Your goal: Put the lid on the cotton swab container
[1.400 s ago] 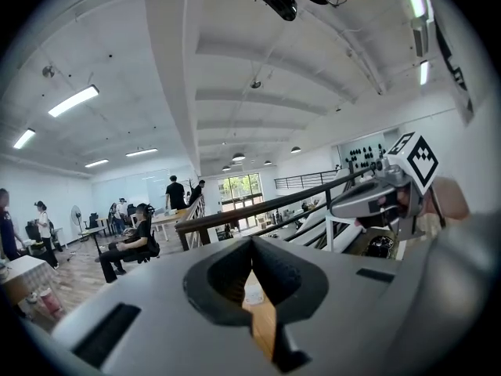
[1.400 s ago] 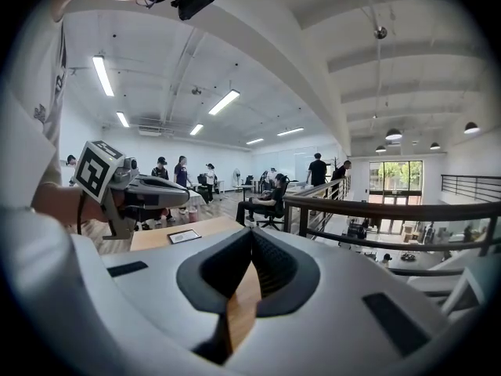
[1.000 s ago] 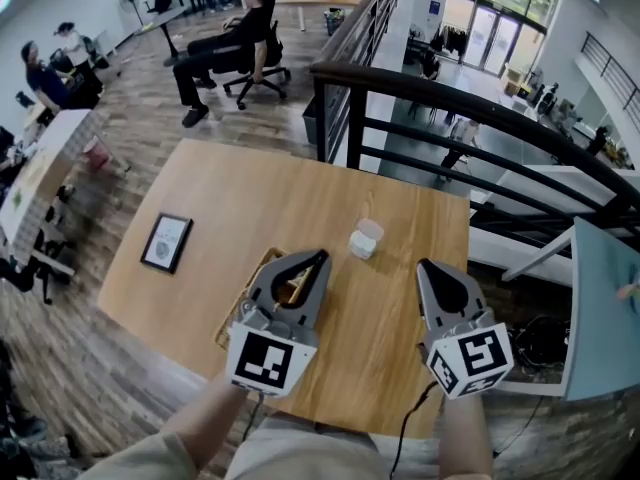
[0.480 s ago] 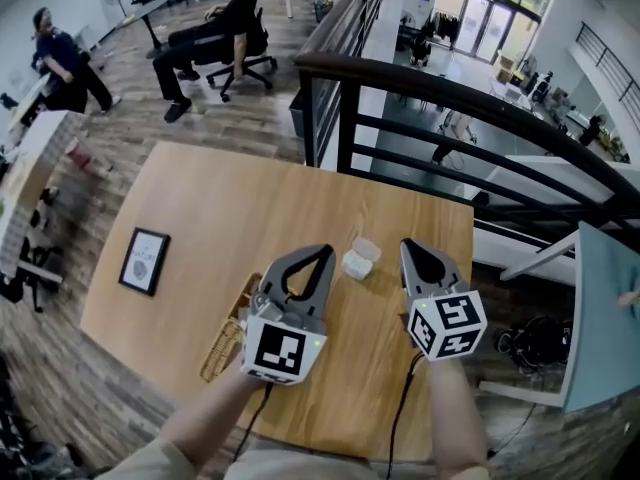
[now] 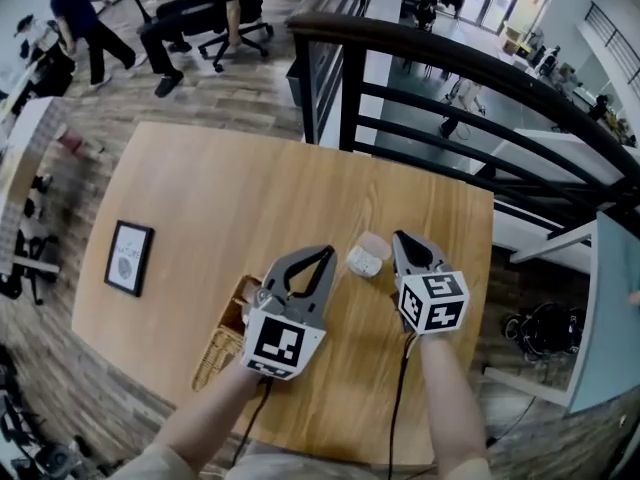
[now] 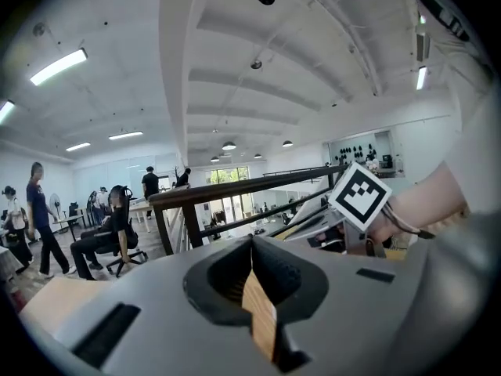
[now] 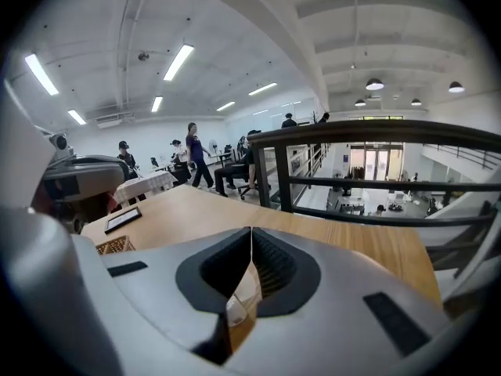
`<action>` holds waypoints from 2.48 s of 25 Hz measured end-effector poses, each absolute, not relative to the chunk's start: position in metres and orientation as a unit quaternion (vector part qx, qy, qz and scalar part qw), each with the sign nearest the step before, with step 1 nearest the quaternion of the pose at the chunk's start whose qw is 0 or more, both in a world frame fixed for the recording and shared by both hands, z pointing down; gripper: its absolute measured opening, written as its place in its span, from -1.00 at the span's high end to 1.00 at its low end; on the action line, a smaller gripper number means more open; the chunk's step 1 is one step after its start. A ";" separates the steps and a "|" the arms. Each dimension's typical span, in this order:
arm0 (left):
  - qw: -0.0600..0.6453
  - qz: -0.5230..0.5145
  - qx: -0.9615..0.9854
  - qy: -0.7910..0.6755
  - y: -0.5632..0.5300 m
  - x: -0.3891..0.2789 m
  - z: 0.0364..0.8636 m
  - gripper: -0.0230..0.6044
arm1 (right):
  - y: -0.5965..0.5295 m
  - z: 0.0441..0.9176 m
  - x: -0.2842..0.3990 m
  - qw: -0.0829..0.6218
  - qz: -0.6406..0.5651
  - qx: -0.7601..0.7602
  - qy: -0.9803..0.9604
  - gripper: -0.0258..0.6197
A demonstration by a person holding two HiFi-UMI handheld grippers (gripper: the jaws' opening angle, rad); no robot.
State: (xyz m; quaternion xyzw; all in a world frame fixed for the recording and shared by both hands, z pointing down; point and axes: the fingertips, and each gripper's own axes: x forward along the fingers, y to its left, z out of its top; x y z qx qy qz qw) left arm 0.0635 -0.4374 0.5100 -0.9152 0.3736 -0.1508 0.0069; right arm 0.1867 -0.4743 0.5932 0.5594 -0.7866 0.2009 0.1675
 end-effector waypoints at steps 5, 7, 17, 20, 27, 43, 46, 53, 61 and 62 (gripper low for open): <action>-0.001 -0.168 -0.914 0.369 -0.442 0.065 0.535 0.85 | -0.474 0.627 0.185 0.164 0.259 0.542 -0.783 0.83; -0.004 -0.173 -0.915 0.365 -0.441 0.065 0.540 0.85 | -0.469 0.630 0.182 0.164 0.264 0.535 -0.785 0.83; -0.018 -0.179 -0.913 0.368 -0.435 0.057 0.540 0.85 | -0.443 0.627 0.161 0.158 0.283 0.501 -0.803 0.83; -0.019 -0.184 -0.912 0.367 -0.430 0.054 0.540 0.85 | -0.434 0.633 0.151 0.169 0.292 0.488 -0.805 0.83; -0.022 -0.193 -0.911 0.364 -0.418 0.045 0.539 0.85 | -0.421 0.655 0.139 0.207 0.299 0.475 -0.801 0.83; -0.021 -0.190 -0.906 0.377 -0.393 0.041 0.528 0.85 | -0.425 0.661 0.138 0.237 0.307 0.477 -0.789 0.83; -0.011 -0.190 -0.905 0.381 -0.385 0.034 0.512 0.85 | -0.417 0.648 0.139 0.242 0.286 0.494 -0.785 0.83; 0.012 -0.173 -0.902 0.395 -0.373 0.018 0.464 0.85 | -0.395 0.566 0.134 0.203 0.236 0.505 -0.805 0.83; 0.035 -0.136 -0.902 0.409 -0.352 -0.001 0.395 0.85 | -0.349 0.435 0.118 0.171 0.134 0.509 -0.833 0.83; 0.040 -0.133 -0.902 0.408 -0.348 -0.003 0.386 0.86 | -0.342 0.419 0.113 0.164 0.121 0.509 -0.836 0.83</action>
